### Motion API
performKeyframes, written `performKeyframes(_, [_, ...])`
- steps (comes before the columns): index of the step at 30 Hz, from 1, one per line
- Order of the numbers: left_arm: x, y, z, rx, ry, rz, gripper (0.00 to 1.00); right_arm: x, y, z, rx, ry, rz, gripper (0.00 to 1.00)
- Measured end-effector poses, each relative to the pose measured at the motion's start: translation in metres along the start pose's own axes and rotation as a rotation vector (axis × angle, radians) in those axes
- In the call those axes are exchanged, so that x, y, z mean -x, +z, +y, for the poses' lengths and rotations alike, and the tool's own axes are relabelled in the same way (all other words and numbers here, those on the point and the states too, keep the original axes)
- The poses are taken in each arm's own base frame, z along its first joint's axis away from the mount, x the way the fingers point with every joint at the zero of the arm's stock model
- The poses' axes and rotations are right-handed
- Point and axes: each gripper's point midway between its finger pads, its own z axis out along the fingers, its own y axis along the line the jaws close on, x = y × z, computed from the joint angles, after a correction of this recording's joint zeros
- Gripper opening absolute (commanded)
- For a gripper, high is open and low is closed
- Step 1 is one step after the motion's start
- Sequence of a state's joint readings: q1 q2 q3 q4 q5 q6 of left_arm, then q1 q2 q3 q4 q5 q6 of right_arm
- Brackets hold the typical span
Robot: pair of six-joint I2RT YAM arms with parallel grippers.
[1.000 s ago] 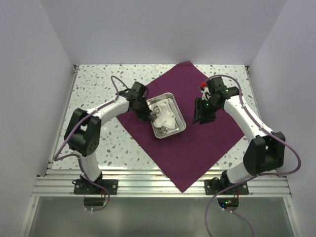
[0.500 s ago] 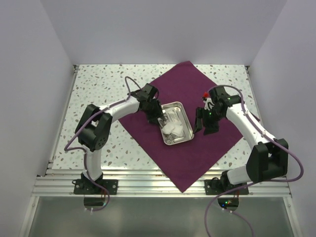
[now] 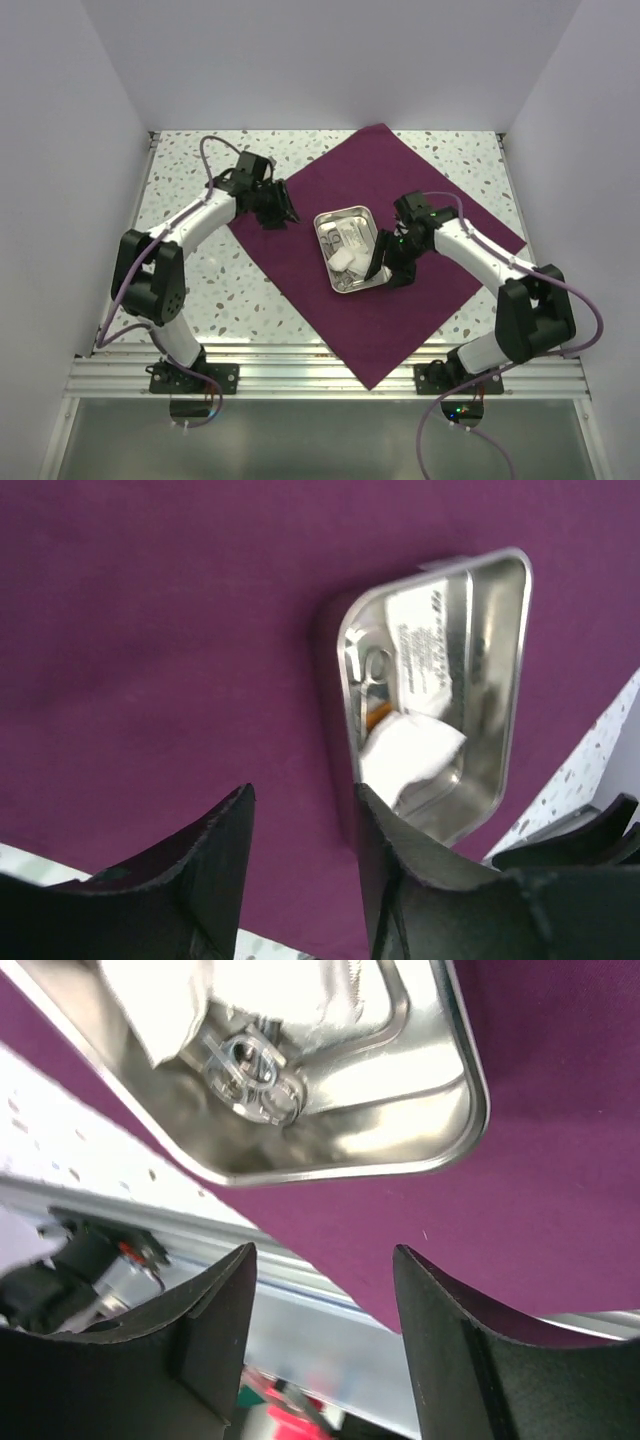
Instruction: Prepare the surgical pack
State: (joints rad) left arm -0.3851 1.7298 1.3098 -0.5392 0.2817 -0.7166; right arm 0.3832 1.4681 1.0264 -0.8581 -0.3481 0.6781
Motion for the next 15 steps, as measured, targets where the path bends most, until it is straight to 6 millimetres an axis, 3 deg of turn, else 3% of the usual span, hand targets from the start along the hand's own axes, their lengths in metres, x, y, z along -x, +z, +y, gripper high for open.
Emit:
performKeyframes(4, [0.010,0.009,0.035,0.046,-0.016,0.014,0.42,0.000,0.018,0.000,-0.065,0.134,0.009,0.58])
performKeyframes(11, [-0.016,0.051,0.078,0.103,-0.070,0.171,0.36,0.007,0.023,-0.007,-0.127,0.281,-0.036,0.56])
performKeyframes(15, [-0.013,0.050,0.100,0.112,-0.144,0.198,0.29,0.005,0.026,-0.010,-0.141,0.328,-0.035,0.56])
